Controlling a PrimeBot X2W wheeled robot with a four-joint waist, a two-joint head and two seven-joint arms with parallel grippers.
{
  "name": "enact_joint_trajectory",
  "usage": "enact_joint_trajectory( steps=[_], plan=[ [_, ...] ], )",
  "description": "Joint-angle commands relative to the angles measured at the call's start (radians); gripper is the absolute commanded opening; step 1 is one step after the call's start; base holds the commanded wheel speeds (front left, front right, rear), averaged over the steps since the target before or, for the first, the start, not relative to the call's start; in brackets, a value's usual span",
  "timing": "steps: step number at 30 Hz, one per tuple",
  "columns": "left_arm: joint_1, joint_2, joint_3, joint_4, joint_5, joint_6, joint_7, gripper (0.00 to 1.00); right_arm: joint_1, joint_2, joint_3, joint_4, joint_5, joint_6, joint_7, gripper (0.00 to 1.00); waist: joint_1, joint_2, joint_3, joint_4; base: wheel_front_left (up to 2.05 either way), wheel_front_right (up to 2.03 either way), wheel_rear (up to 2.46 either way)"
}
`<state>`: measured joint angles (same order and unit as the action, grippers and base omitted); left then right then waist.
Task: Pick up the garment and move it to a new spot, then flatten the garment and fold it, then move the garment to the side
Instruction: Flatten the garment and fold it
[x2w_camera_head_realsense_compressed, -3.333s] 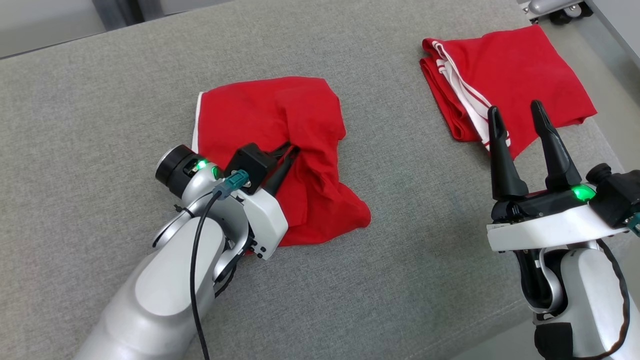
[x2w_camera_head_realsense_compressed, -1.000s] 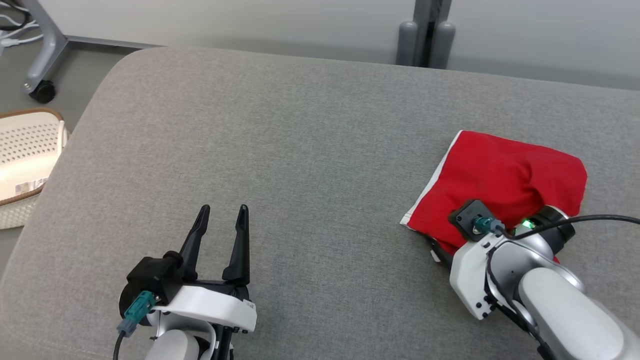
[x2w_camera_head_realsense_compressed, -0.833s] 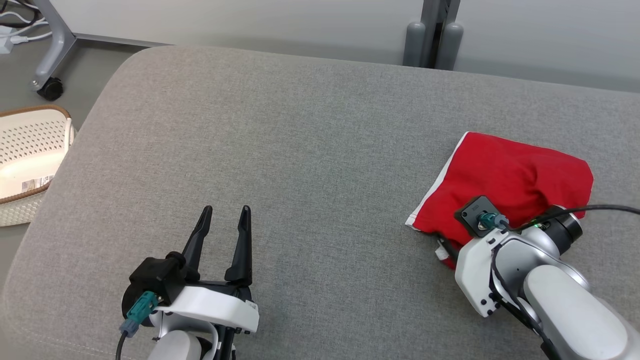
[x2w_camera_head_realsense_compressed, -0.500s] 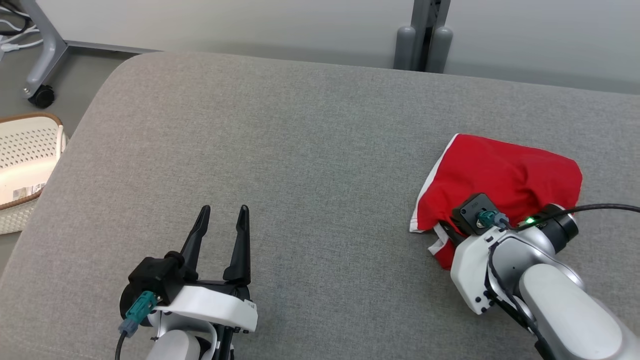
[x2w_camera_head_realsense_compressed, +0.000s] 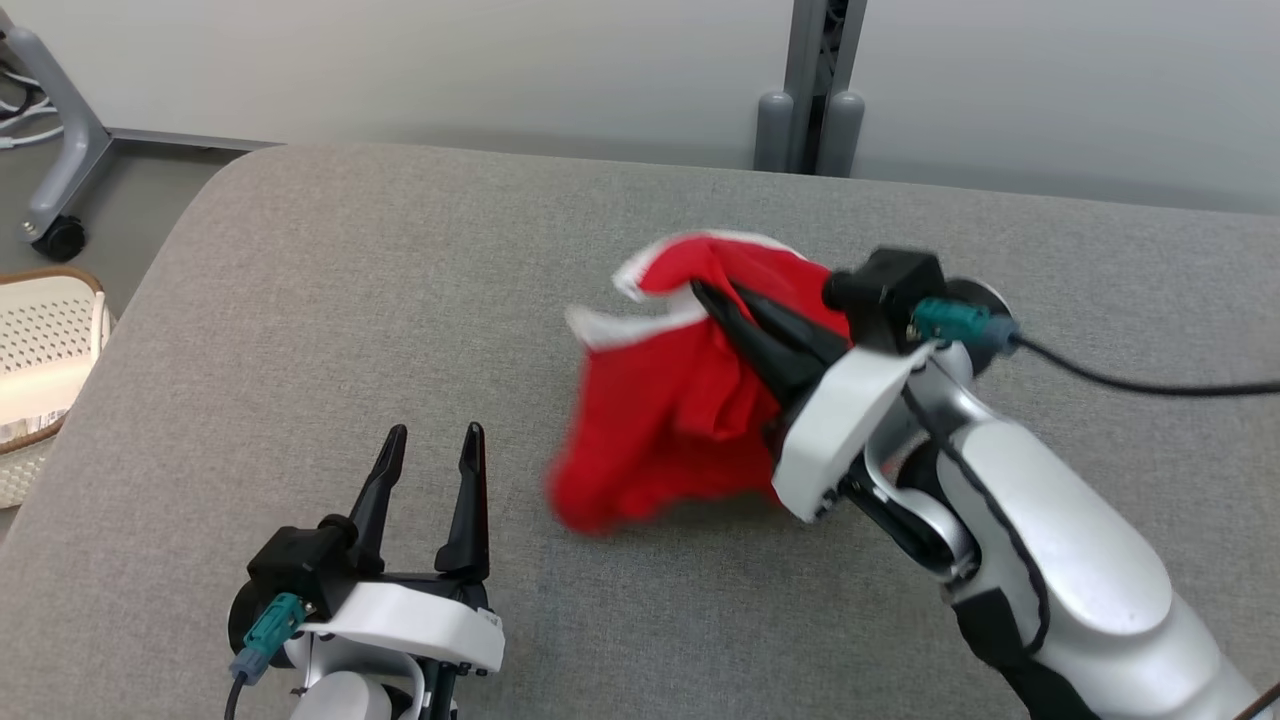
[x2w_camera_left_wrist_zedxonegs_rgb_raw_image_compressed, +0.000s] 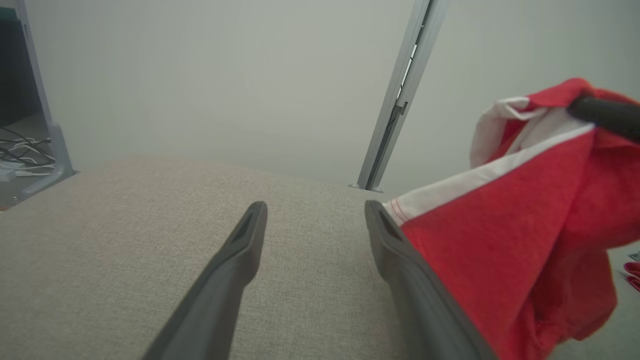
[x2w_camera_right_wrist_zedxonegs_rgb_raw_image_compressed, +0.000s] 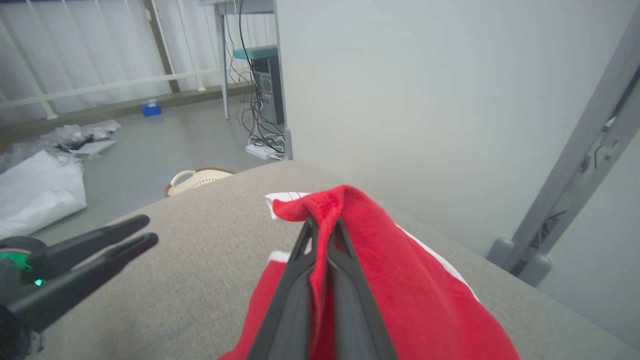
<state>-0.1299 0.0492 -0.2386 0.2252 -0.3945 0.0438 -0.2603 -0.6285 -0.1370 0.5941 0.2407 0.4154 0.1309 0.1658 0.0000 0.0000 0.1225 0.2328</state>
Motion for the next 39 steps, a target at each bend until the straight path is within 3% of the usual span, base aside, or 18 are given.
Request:
enact_joint_trajectory(
  steps=[1, 5, 9, 16, 19, 20, 21, 22, 30, 39],
  plan=[
    [0.003, 0.003, 0.010, -0.003, 0.011, 0.006, -0.004, 1.00, -0.031, 0.006, -0.013, -0.023, 0.038, 0.000, -0.022, 0.00, 0.0000, 0.0000, -0.005, -0.007, 0.00, 0.00, 0.00],
    [0.011, 0.003, 0.024, -0.007, 0.012, 0.008, -0.004, 1.00, -0.064, 0.027, -0.071, -0.065, 0.132, 0.000, -0.071, 0.00, 0.0000, 0.0000, -0.006, -0.021, 0.00, 0.00, 0.00],
    [0.006, 0.003, 0.031, -0.011, 0.017, 0.006, -0.004, 1.00, -0.009, 0.016, -0.186, -0.019, 0.221, 0.000, -0.070, 0.00, 0.0000, 0.0000, 0.003, -0.037, 0.00, 0.00, 0.00],
    [-0.026, 0.004, 0.029, -0.010, 0.026, -0.006, -0.004, 1.00, 0.100, -0.087, -0.348, 0.229, 0.223, 0.000, -0.086, 0.00, 0.0000, 0.0000, 0.040, -0.059, 0.00, 0.00, 0.00],
    [-0.031, 0.003, 0.030, -0.008, 0.032, -0.008, -0.004, 1.00, 0.111, -0.100, -0.386, 0.323, 0.208, 0.000, -0.090, 0.00, 0.0000, 0.0000, 0.049, -0.067, 0.00, 0.00, 0.00],
    [-0.031, 0.003, 0.031, -0.007, 0.035, -0.008, -0.004, 1.00, 0.112, -0.104, -0.402, 0.363, 0.200, 0.000, -0.095, 0.12, 0.0000, 0.0000, 0.054, -0.072, 0.00, 0.00, 0.00],
    [-0.033, 0.003, 0.033, -0.004, 0.037, -0.010, -0.004, 1.00, 0.111, -0.105, -0.416, 0.401, 0.188, 0.000, -0.099, 0.80, 0.0000, 0.0000, 0.058, -0.077, 0.00, 0.00, 0.00],
    [-0.037, 0.003, 0.033, -0.002, 0.041, -0.013, -0.004, 1.00, 0.107, -0.104, -0.431, 0.437, 0.177, 0.000, -0.104, 1.00, 0.0000, 0.0000, 0.061, -0.082, 0.00, 0.00, 0.00],
    [-0.049, 0.003, 0.037, 0.007, 0.054, -0.016, -0.004, 1.00, 0.056, -0.071, -0.489, 0.581, 0.107, 0.000, -0.177, 1.00, 0.0000, 0.0000, 0.061, -0.131, 0.00, 0.00, 0.00],
    [-0.054, 0.003, 0.051, -0.003, 0.060, -0.020, -0.004, 1.00, 0.057, -0.065, -0.410, 0.417, 0.061, 0.000, -0.316, 1.00, 0.0000, 0.0000, 0.018, -0.195, 0.00, 0.00, 0.00]
  ],
)
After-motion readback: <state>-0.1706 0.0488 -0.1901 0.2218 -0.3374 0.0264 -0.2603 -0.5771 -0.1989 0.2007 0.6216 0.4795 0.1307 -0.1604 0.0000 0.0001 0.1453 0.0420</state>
